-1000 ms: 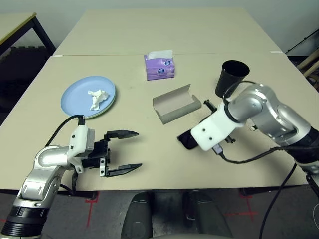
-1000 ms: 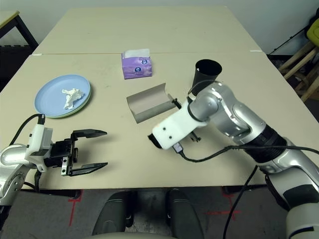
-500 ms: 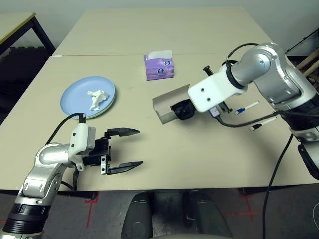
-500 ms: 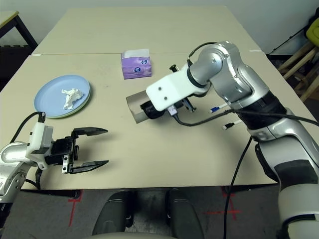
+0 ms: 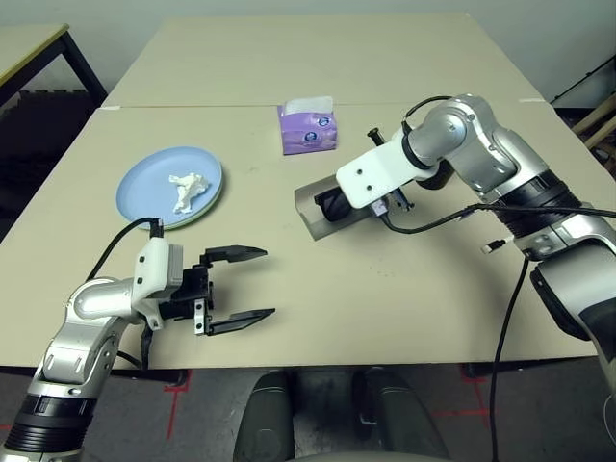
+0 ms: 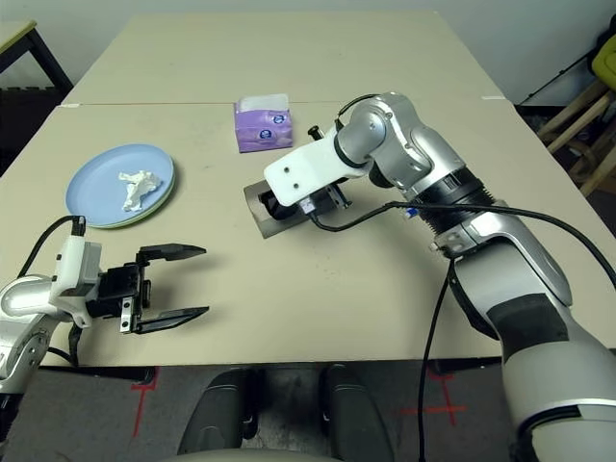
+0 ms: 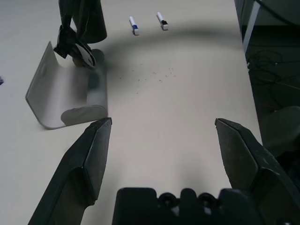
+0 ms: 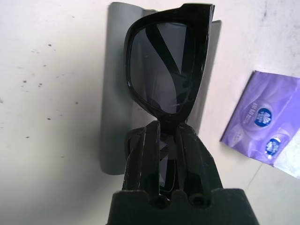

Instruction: Organize and tidy the items on the table.

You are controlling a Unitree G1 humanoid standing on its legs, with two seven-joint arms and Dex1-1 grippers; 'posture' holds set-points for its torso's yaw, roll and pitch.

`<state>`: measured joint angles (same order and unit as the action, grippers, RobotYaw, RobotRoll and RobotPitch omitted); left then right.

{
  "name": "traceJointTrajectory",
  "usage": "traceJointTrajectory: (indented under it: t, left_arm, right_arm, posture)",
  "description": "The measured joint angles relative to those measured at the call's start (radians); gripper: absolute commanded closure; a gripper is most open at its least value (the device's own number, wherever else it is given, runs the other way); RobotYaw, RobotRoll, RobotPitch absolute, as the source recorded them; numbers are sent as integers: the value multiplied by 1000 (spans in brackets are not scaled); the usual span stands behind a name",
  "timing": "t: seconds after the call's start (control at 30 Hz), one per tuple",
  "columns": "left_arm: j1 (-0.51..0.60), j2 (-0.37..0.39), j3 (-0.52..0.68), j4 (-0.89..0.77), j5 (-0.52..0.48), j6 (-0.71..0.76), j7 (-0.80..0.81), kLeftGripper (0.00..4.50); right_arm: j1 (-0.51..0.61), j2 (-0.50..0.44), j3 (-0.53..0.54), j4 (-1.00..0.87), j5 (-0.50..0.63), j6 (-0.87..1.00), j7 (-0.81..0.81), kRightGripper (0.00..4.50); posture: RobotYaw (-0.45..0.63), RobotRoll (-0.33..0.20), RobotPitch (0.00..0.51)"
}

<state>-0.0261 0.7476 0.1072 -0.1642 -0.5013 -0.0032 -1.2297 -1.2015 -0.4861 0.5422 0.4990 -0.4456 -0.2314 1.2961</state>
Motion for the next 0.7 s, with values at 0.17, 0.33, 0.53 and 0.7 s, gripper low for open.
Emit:
traceJointTrajectory:
  t: [0.17,0.33,0.53,0.7]
  left_arm:
    - [-3,2,11,22,16,2,38,0]
    - [0,6,27,23,18,2,50,0]
    - [29,11,47,20,18,2,67,0]
    - [47,12,54,7,18,3,83,0]
  right_arm:
    - [-10,15,2,51,-22,-44,-28,4146]
    - [-11,33,15,98,-44,-83,-55,4146]
    - [-20,66,37,181,-80,-132,-109,4146]
    - [-43,96,42,246,-107,-166,-154,4146]
  posture:
    - [149,0,92]
    - [168,0,96]
    - [200,0,99]
    - [212,0,98]
